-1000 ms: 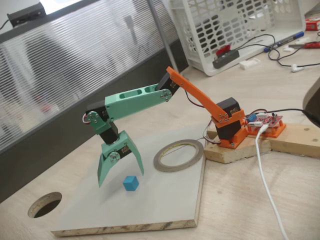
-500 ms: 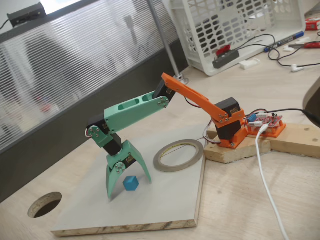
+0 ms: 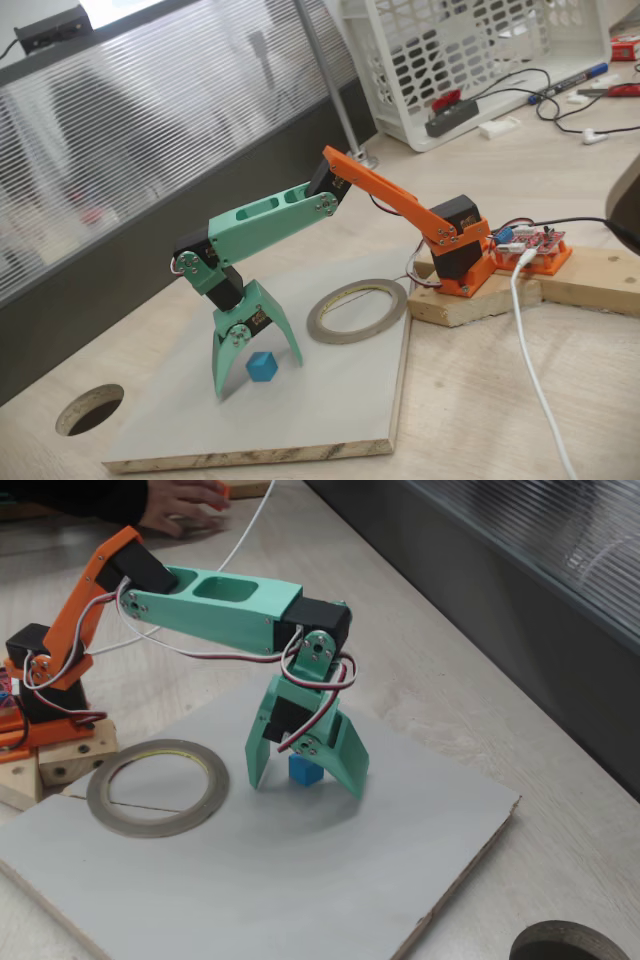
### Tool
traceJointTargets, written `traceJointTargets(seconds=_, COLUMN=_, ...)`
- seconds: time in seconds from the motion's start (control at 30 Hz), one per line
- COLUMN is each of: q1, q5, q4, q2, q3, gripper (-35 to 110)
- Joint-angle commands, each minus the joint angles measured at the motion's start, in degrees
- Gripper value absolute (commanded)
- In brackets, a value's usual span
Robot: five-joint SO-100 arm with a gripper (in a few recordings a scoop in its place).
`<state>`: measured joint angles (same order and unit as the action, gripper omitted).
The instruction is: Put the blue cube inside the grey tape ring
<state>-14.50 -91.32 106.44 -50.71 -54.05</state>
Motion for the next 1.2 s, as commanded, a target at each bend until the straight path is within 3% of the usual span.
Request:
traceJointTargets(seconds=0.0, q1=-0.9, q5=-0.5, q4=0.0, q2=-1.2, q3=0.3, gripper=91)
traceJointTargets(seconds=0.3, q1=-0.9, q5=-0.5, q4=-0.1, q2=-1.2, q3=0.4, gripper=83)
traceJointTargets(seconds=0.63, q1=-0.7, q5=-0.9, q4=-13.6, q2=-1.5, q3=0.4, gripper=32)
traceJointTargets(seconds=0.87, q1=-0.8, q5=-1.1, q4=-16.6, q2=-4.5, q3=0.4, gripper=5)
traceJointTargets(seconds=1.17, q1=-0.8, q5=-1.1, q4=-16.6, q2=-4.7, q3=0.4, gripper=1)
